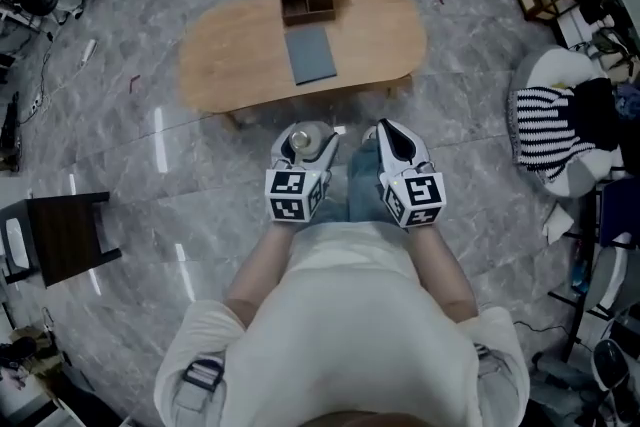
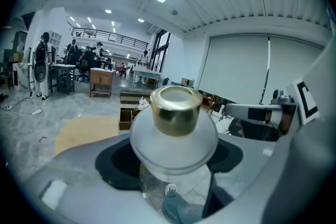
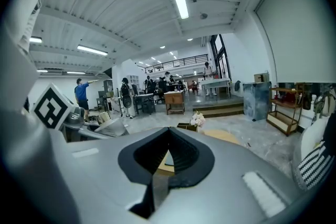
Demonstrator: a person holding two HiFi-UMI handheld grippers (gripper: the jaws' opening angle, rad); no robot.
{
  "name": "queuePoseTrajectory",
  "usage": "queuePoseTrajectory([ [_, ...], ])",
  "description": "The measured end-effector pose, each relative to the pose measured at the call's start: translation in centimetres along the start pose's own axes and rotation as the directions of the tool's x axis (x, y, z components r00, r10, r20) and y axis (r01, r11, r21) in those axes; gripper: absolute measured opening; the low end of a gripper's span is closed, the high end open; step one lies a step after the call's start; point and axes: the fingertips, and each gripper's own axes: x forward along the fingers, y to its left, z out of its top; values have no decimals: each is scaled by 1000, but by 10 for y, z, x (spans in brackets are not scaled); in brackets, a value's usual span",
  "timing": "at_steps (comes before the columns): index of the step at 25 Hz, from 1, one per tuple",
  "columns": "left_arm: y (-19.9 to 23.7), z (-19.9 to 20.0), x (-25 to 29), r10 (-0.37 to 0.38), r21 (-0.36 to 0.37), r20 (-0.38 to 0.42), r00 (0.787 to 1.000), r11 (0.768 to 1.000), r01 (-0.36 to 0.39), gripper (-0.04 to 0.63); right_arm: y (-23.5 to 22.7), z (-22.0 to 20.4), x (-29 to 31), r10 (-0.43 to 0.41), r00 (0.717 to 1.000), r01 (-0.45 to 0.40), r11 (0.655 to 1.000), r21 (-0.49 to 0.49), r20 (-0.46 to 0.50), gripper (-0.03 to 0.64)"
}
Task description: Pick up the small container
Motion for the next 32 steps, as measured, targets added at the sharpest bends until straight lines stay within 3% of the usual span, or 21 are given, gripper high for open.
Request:
queuePoseTrajectory([
  [11,-9,58,-33,-4,32,71,997,999,2,341,22,45,-7,82,996,-81,995,-61,18,-2],
  [23,-7,67,-42,9,37,90,996,999,-12,341,35,58,0,144,989,-141,987,-79,30,-2],
  [32,-5,63,-43,15,18,91,996,1000,-17,341,37,61,0,125,991,-118,985,-124,45,-3],
])
